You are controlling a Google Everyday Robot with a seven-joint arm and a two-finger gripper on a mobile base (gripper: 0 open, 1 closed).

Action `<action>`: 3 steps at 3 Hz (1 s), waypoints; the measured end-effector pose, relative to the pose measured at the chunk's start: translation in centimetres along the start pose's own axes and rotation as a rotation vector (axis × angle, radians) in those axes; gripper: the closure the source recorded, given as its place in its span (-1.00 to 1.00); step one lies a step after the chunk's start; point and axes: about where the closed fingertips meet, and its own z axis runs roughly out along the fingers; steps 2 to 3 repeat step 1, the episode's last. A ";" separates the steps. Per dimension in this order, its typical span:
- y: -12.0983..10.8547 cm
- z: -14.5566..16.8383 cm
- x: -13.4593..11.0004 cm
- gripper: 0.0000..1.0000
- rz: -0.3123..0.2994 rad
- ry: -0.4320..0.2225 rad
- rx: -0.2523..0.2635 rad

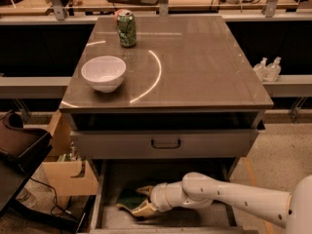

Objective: Place sponge into middle drawer

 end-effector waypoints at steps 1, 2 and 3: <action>0.1 0.1 0.0 -0.69 0.000 -0.001 -0.003; 0.1 0.1 0.0 -0.69 0.000 -0.001 -0.003; 0.1 0.1 0.0 -0.69 0.000 -0.001 -0.003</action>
Offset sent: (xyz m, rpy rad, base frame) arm 0.0000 0.0000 0.0000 0.0000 0.0000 0.0000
